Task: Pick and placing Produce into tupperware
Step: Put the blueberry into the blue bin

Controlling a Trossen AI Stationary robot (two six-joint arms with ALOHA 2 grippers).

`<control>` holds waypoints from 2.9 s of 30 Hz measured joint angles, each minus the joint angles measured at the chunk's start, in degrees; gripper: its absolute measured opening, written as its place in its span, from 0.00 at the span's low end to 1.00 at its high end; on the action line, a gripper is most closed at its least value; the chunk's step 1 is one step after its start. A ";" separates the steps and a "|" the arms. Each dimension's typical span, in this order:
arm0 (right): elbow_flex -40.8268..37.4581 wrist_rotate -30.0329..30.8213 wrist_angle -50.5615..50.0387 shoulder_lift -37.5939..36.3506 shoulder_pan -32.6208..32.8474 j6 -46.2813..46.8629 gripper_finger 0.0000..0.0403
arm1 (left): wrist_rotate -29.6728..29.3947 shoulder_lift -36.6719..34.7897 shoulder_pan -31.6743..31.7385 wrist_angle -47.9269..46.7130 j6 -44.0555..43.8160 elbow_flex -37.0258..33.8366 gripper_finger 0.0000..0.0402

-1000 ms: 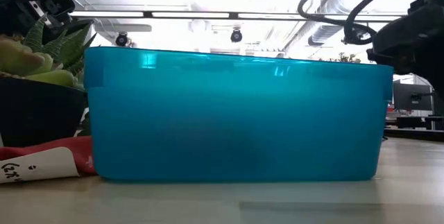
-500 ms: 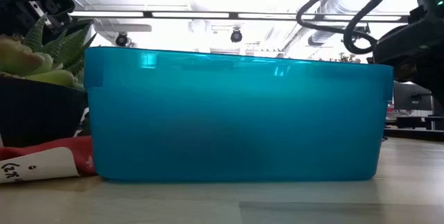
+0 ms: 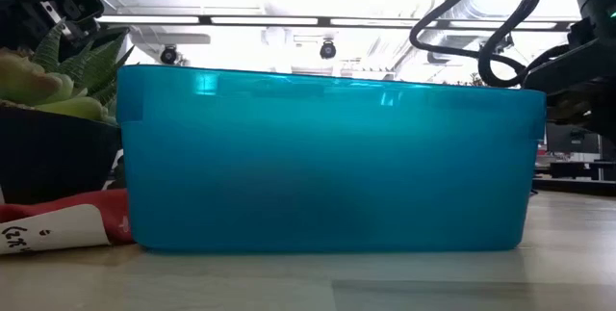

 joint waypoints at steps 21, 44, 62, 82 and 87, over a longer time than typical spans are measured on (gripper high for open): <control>0.00 -0.28 0.15 0.00 0.00 0.44 0.17 | 0.02 -0.01 0.00 0.00 -0.03 0.02 0.48; 7.23 4.08 -5.98 -0.52 -0.52 -4.57 0.12 | 0.02 0.01 -0.02 0.01 -0.01 0.02 0.48; 21.88 16.45 -7.66 -0.55 -0.82 -13.19 0.12 | 0.02 0.02 -0.02 0.02 -0.01 0.02 0.48; 24.52 16.63 3.22 -0.19 -8.46 -28.34 0.12 | 0.04 -0.01 0.00 0.02 -0.16 0.00 0.48; 24.57 15.44 4.41 0.24 -8.44 -28.60 0.12 | 0.04 0.01 -0.01 0.02 -0.18 0.01 0.48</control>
